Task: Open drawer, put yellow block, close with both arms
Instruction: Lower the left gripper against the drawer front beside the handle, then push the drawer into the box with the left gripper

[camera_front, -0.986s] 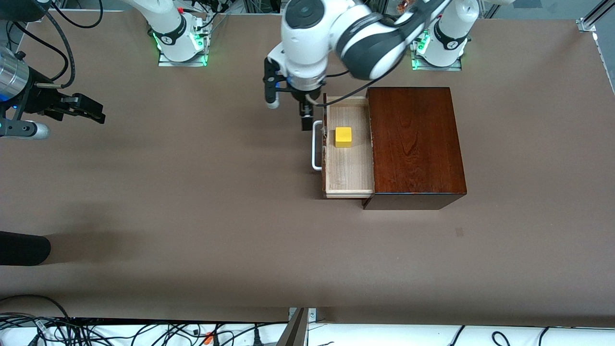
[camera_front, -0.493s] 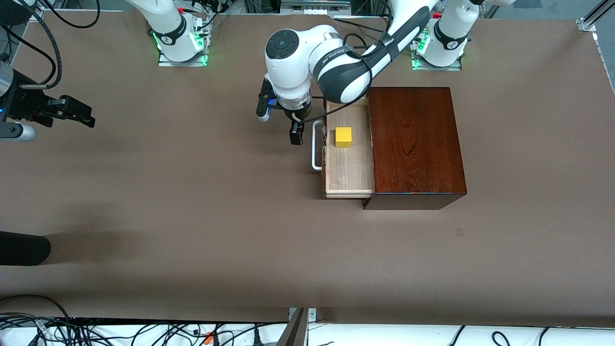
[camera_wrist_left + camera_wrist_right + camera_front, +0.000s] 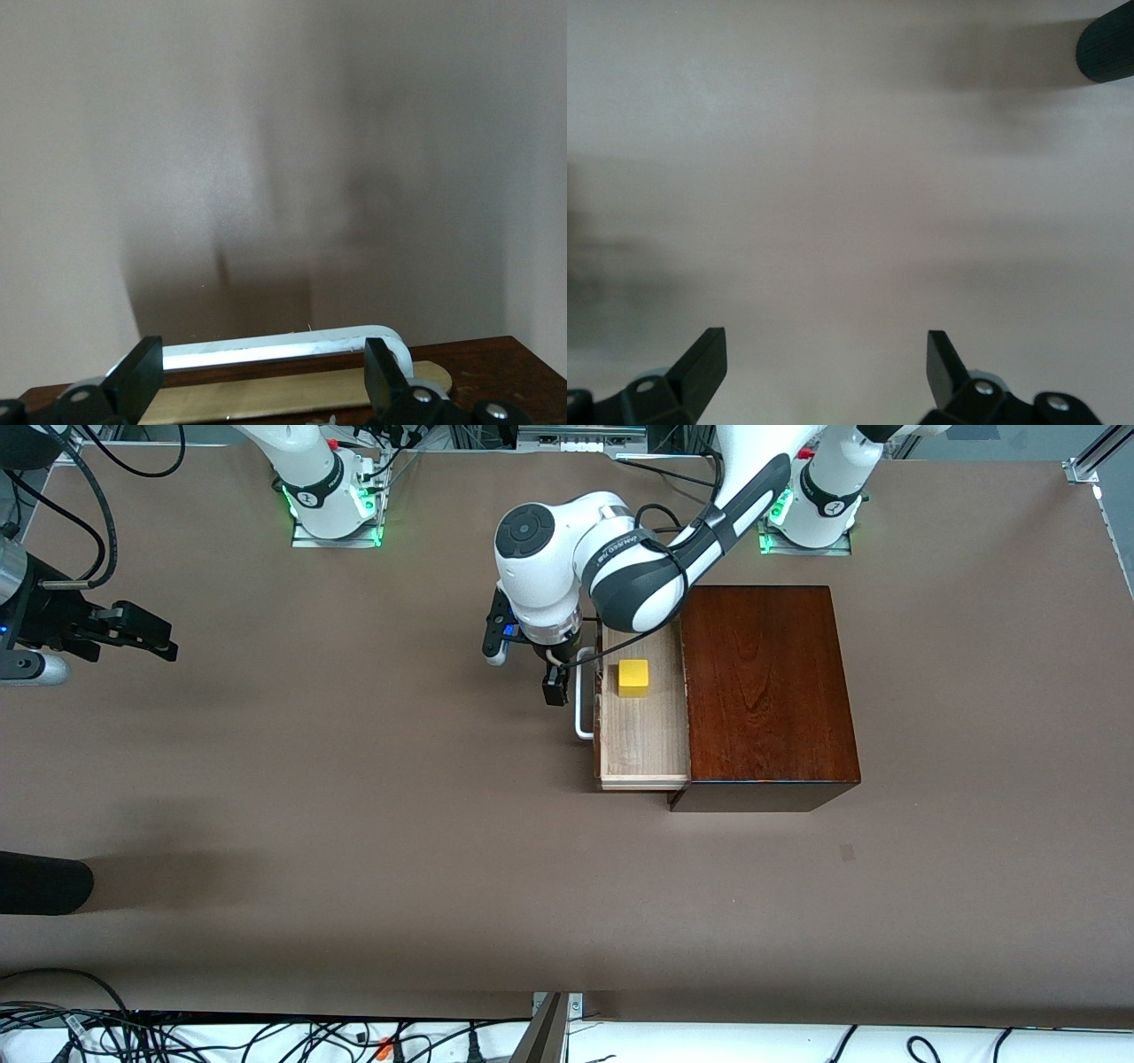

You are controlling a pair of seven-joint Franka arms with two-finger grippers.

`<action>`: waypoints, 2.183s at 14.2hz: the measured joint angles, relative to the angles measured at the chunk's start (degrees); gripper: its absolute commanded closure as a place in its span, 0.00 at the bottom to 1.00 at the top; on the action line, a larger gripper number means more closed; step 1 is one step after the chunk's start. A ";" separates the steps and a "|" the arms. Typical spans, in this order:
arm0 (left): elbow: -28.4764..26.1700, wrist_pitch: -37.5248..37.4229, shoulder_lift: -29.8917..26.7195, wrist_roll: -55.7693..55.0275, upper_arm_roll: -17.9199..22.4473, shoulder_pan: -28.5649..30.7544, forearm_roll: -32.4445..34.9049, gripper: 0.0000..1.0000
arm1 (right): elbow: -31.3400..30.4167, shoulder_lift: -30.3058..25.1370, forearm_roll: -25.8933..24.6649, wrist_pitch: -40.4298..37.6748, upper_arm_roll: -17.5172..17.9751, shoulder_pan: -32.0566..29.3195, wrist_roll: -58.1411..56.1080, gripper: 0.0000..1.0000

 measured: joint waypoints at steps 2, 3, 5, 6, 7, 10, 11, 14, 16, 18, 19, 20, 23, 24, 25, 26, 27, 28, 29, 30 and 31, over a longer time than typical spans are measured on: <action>0.00 -0.13 0.15 0.00 0.78 0.01 0.01 0.00 | 0.03 -0.02 0.00 0.12 0.11 0.00 0.00 0.00; 0.00 -0.32 0.16 0.03 1.28 0.03 0.01 0.00 | 0.03 -0.03 0.00 0.25 0.11 0.00 0.00 0.00; 0.00 -1.38 0.17 0.13 1.87 0.09 0.01 0.00 | 0.04 -0.04 -0.03 0.80 0.11 0.00 -0.01 0.00; 0.00 -1.74 0.17 0.18 2.08 0.09 0.01 0.00 | 0.04 -0.05 -0.03 1.07 0.11 0.00 -0.02 0.00; 0.00 -2.06 0.17 0.22 2.25 0.09 0.01 0.00 | 0.04 -0.05 -0.03 1.23 0.12 0.00 -0.02 0.00; 0.03 -2.38 0.18 0.22 2.67 0.07 0.01 0.00 | 0.05 -0.06 -0.03 1.55 0.37 0.00 -0.08 0.00; 0.04 -2.39 0.18 0.16 2.75 0.03 0.01 0.00 | 0.05 -0.06 -0.03 1.58 0.69 0.00 -0.08 0.00; 0.27 -2.76 0.18 0.08 3.17 0.01 0.01 0.00 | 0.06 -0.06 -0.03 1.61 1.34 0.00 -0.08 0.00; 0.50 -3.75 0.18 -0.10 3.61 -0.02 -0.02 0.00 | 0.06 -0.07 -0.03 1.64 1.36 0.00 -0.08 0.00; 0.68 -5.16 0.18 -0.15 3.84 -0.11 0.75 0.00 | 0.07 -0.07 -0.03 1.70 1.36 0.00 -0.08 0.00; 0.74 -6.50 0.18 -0.16 3.86 -0.19 1.61 0.00 | 0.07 -0.08 -0.04 1.73 1.36 0.00 -0.08 0.00; 0.80 -7.56 0.18 -0.21 3.95 -0.22 2.28 0.00 | 0.07 -0.08 -0.04 1.74 1.36 -0.01 -0.08 0.00; 0.95 -10.46 0.17 -0.24 4.71 -0.20 2.78 0.00 | 0.08 -0.09 -0.05 1.87 1.36 -0.01 -0.08 0.00; 0.97 -11.12 0.18 -0.25 5.02 -0.20 2.78 0.00 | 0.08 -0.10 -0.06 1.89 1.36 -0.01 -0.08 0.00; 0.99 -11.68 0.17 -0.28 5.28 -0.18 2.79 0.00 | 0.08 -0.10 -0.06 1.90 1.36 -0.01 -0.08 0.00; 1.01 -12.43 0.17 -0.29 5.67 -0.19 2.79 0.00 | 0.08 -0.10 -0.06 1.91 1.36 -0.01 -0.08 0.00; 1.02 -12.98 0.16 -0.28 6.20 -0.17 2.82 0.00 | 0.08 -0.10 -0.06 1.94 1.36 -0.01 -0.08 0.00; 1.05 -13.58 0.15 -0.25 6.90 -0.14 3.01 0.00 | 0.08 -0.10 -0.06 1.99 1.36 -0.01 -0.08 0.00; 1.13 -14.19 0.15 -0.20 7.59 -0.09 3.20 0.00 | 0.08 -0.10 -0.06 2.02 1.36 -0.01 -0.08 0.00; 1.26 -14.72 0.11 -0.15 8.24 -0.03 3.49 0.00 | 0.09 -0.10 -0.06 2.03 1.36 -0.01 -0.08 0.00; 1.39 -14.94 0.00 -0.13 8.86 0.08 3.68 0.00 | 0.09 -0.10 -0.06 2.05 1.36 -0.01 -0.08 0.00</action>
